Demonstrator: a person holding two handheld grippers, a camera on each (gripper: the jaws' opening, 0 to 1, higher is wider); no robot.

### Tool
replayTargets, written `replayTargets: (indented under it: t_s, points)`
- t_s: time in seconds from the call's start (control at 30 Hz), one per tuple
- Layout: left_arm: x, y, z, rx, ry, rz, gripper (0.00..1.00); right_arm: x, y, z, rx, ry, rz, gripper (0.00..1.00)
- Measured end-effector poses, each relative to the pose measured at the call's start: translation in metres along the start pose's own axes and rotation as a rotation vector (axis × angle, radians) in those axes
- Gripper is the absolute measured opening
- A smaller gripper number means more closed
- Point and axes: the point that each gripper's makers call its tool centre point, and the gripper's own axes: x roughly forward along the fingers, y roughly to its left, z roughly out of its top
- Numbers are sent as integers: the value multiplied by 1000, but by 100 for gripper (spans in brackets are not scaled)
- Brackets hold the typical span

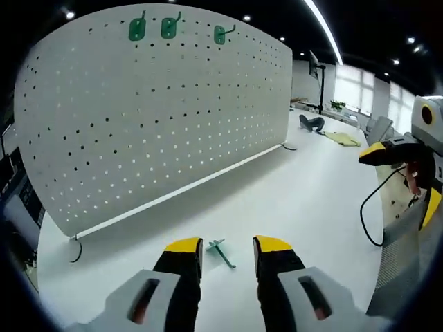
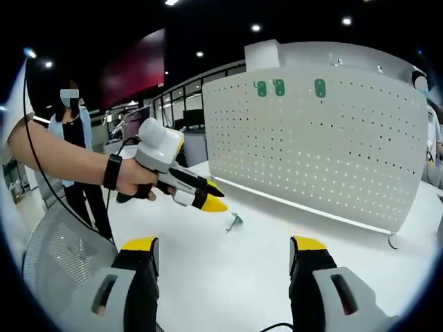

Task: Insert the hook assembly into the mounting plate slot until the hook locks in place.

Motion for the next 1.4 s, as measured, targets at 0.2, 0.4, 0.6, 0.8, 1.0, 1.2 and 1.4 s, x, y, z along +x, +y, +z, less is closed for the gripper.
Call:
replayTargets:
  t_s: [0.2,0.4,0.6,0.8,1.0,1.2,1.4]
  points:
    - [5,3,-5,-8,20,1,29,2,-1,-3,9,7,0,78]
    - [12,6,-13,-23,42,0,27,2,1,-7,12,16,0,78]
    - [14,9,-18,-36,58,7,26,2,-2,-10,17,23,-8,78]
    - [17,11,-19,-25,61,8,24,2,-3,-10,21,24,-13,78]
    - [22,11,-21,-29,66,0,22,2,-4,-12,27,28,-17,78]
    - [27,11,-25,-18,81,2,22,2,-7,-16,34,38,-24,78]
    - [31,12,-26,-13,81,-4,20,3,-9,-18,35,48,-25,78]
